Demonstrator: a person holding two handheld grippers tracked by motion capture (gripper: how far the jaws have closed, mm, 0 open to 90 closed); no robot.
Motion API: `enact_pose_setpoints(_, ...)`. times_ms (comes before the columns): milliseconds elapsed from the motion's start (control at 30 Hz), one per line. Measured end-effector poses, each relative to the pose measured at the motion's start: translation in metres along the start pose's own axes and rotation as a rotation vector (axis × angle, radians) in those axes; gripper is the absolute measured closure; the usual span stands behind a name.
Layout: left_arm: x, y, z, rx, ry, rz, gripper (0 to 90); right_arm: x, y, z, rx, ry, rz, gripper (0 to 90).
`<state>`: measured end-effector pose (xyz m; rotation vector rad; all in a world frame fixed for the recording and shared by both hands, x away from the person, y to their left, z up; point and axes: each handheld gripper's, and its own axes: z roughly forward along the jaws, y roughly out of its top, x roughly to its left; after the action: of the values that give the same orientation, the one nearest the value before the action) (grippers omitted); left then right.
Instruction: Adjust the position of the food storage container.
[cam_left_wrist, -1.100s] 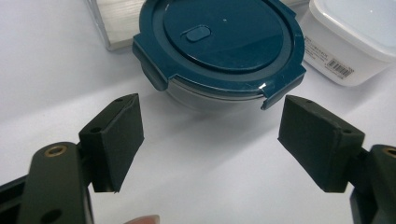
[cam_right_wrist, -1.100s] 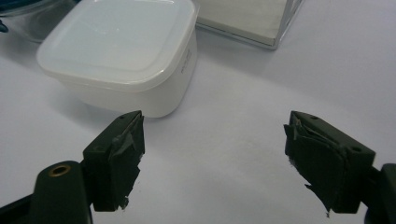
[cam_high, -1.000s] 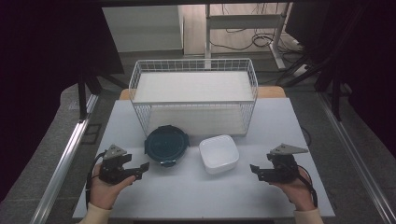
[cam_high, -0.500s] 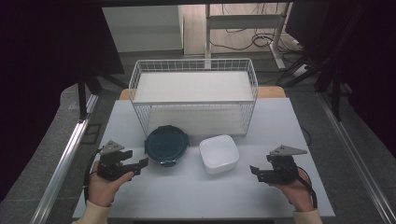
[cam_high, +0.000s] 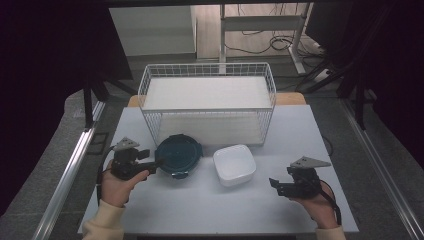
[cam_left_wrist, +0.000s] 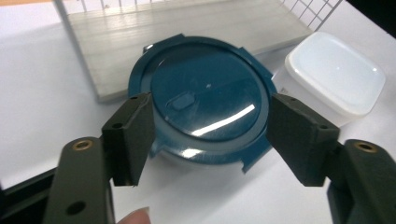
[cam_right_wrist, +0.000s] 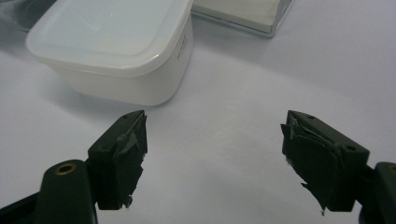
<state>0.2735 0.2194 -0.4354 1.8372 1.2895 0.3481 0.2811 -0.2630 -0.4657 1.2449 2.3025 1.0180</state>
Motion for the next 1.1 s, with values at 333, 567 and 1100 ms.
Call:
enact_pose_setpoints(333,0.015,0.025,0.016,-0.002,0.006,-0.031,47.6,-0.002,0.001,0.002,0.002,-0.005,0.0,23.0)
enact_pose_setpoints(567,0.022,0.04,0.028,0.002,-0.017,-0.025,58.7,-0.005,0.0,-0.003,-0.009,-0.019,0.01,23.7)
enact_pose_setpoints(1100,0.039,0.051,0.065,0.069,0.017,-0.014,87.6,-0.007,0.002,-0.002,-0.012,-0.025,0.013,24.3)
